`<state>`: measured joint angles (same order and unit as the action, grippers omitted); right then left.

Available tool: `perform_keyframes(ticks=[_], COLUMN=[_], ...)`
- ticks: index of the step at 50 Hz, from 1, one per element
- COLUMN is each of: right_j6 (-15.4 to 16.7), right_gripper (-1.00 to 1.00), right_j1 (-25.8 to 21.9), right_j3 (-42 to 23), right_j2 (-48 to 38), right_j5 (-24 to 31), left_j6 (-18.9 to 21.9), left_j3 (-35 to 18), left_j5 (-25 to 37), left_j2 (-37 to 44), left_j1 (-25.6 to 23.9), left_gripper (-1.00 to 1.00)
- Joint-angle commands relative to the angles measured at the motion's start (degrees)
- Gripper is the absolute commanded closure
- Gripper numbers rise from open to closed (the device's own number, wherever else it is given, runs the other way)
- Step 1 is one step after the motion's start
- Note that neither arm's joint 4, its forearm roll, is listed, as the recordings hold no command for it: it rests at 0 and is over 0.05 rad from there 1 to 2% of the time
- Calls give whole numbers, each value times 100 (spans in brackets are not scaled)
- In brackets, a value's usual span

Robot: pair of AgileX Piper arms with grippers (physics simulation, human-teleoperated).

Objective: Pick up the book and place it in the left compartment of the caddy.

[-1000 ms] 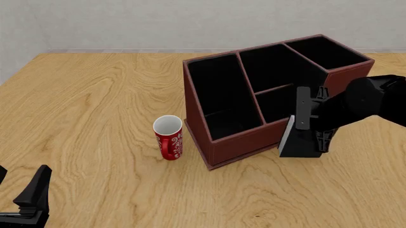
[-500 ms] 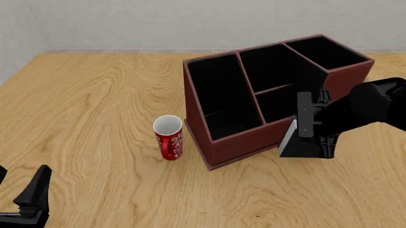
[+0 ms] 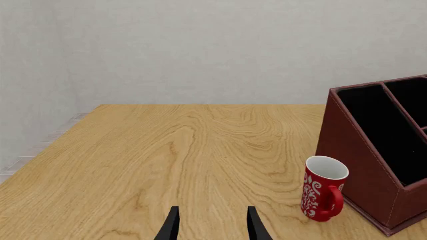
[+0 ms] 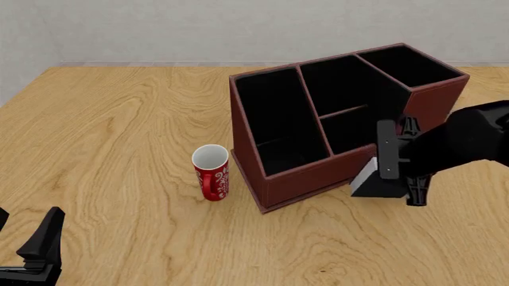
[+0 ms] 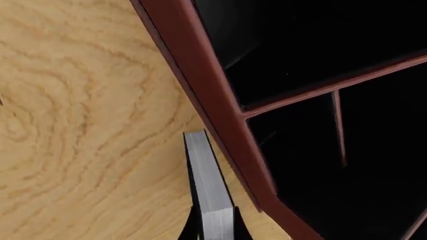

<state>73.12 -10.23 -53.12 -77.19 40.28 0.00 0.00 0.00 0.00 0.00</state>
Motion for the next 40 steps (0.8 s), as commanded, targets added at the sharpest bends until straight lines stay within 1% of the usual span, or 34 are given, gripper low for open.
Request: perform_keyframes(ticks=[1,17,33,35,37,39,40], right_j6=[-79,39,258,268,202,292,263], right_gripper=[100,100,100,100,100,100,100], right_j1=[65,166,350,361,295,388,365], right_j3=[173,406,650,659,614,657,637], right_j2=[240,825,1387,1478,1546,1676,1705], right_j5=[243,608,924,1005,1108,1161,1208], left_j6=[0,0,0,0,0,0,0], left_j3=[0,0,0,0,0,0,0], left_j5=[0,0,0,0,0,0,0], left_j2=[0,0,0,0,0,0,0], left_j1=[0,0,0,0,0,0,0], left_gripper=[-100,-100,-100,-100,-100,-100,-100])
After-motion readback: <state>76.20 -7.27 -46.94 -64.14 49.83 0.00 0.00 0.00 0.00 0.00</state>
